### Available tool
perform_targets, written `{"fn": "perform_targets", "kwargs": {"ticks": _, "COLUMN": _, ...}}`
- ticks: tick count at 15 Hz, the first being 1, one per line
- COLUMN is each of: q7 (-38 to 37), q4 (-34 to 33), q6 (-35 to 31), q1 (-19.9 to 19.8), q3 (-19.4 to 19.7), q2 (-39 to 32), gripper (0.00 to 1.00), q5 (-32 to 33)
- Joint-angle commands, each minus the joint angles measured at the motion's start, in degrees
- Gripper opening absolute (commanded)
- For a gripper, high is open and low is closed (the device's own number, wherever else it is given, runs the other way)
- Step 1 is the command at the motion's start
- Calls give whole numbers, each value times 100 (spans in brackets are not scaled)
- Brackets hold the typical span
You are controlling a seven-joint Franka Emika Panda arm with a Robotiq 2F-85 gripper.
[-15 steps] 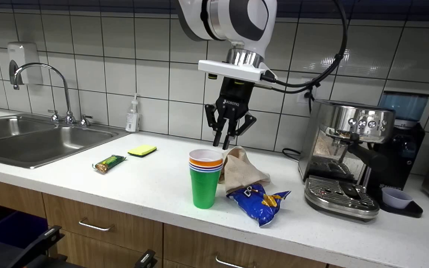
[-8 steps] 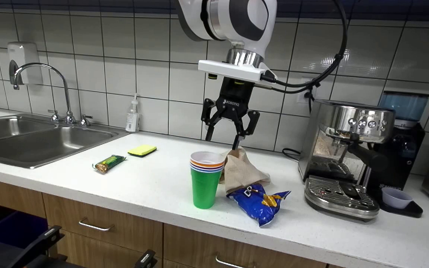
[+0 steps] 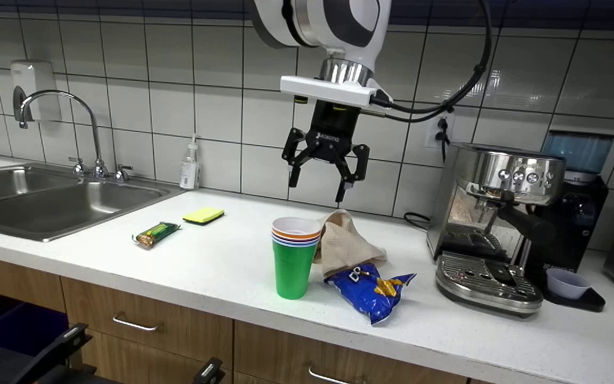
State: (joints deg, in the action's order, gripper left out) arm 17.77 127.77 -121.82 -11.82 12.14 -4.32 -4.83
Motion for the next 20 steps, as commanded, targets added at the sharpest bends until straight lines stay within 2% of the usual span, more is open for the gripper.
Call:
{"fn": "perform_targets", "kwargs": {"ticks": 1, "q7": 126, "q4": 107, "q6": 83, "q1": 49, "q3": -119, "q2": 376, "gripper": 100, "q5": 57}}
{"fn": "perform_targets", "kwargs": {"ticks": 11, "q7": -78, "q4": 324, "q6": 88, "q1": 528, "q3": -470, "q2": 1113, "gripper": 100, "q5": 124}}
{"fn": "perform_targets", "kwargs": {"ticks": 12, "q7": 22, "q4": 148, "q6": 14, "q1": 460, "q3": -368, "q2": 780, "gripper": 100, "q5": 18}}
{"fn": "perform_targets", "kwargs": {"ticks": 20, "q7": 10, "q4": 255, "q6": 13, "q1": 567, "q3": -429, "q2": 965, "gripper": 100, "q5": 31}}
